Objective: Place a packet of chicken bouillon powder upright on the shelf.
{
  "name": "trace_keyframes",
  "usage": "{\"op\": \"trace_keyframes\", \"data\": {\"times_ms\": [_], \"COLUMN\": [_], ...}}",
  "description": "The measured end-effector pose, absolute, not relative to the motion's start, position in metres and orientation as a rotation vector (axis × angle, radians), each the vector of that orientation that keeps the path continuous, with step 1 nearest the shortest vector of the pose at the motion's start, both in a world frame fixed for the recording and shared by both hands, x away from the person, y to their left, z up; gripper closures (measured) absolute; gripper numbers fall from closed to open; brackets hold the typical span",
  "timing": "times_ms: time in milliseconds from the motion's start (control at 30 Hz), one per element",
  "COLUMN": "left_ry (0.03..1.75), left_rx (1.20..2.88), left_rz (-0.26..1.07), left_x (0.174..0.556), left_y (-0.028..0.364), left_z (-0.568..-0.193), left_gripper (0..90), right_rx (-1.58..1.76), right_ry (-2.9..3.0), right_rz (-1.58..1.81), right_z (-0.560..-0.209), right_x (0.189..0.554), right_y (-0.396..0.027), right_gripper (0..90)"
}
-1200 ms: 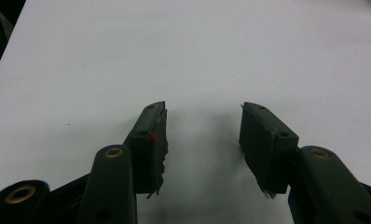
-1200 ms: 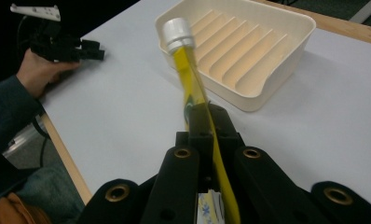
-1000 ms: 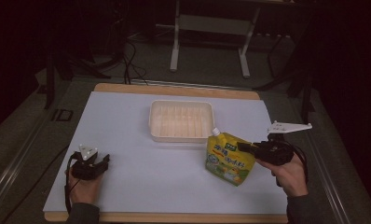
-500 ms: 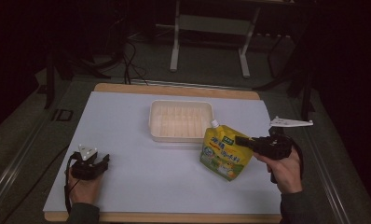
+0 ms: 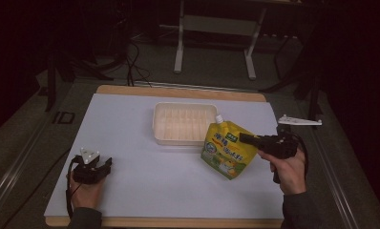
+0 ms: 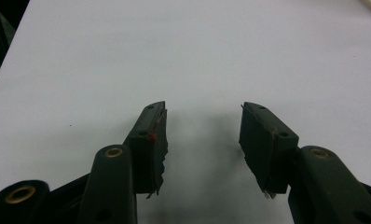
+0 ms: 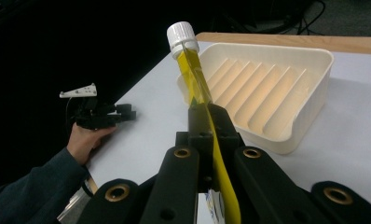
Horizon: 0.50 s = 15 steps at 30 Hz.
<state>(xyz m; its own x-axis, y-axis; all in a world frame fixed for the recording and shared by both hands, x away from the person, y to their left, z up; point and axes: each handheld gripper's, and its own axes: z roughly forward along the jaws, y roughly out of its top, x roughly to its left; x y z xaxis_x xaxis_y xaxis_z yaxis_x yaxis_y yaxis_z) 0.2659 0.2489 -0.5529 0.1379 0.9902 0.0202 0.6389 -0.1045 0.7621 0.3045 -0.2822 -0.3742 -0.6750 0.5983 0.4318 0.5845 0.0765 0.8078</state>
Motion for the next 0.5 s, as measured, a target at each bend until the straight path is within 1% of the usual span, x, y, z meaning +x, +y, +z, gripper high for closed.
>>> {"op": "trace_keyframes", "data": {"times_ms": [500], "left_ry": [1.565], "left_rx": [1.814], "left_rz": [0.749], "left_x": [0.266], "left_y": [0.249], "left_z": [-0.553], "left_gripper": [51.3], "right_rx": [1.27], "right_ry": [2.209], "right_rz": [1.764], "right_z": [-0.36], "right_x": [0.312], "right_y": [-0.276], "right_gripper": [90.0]}}
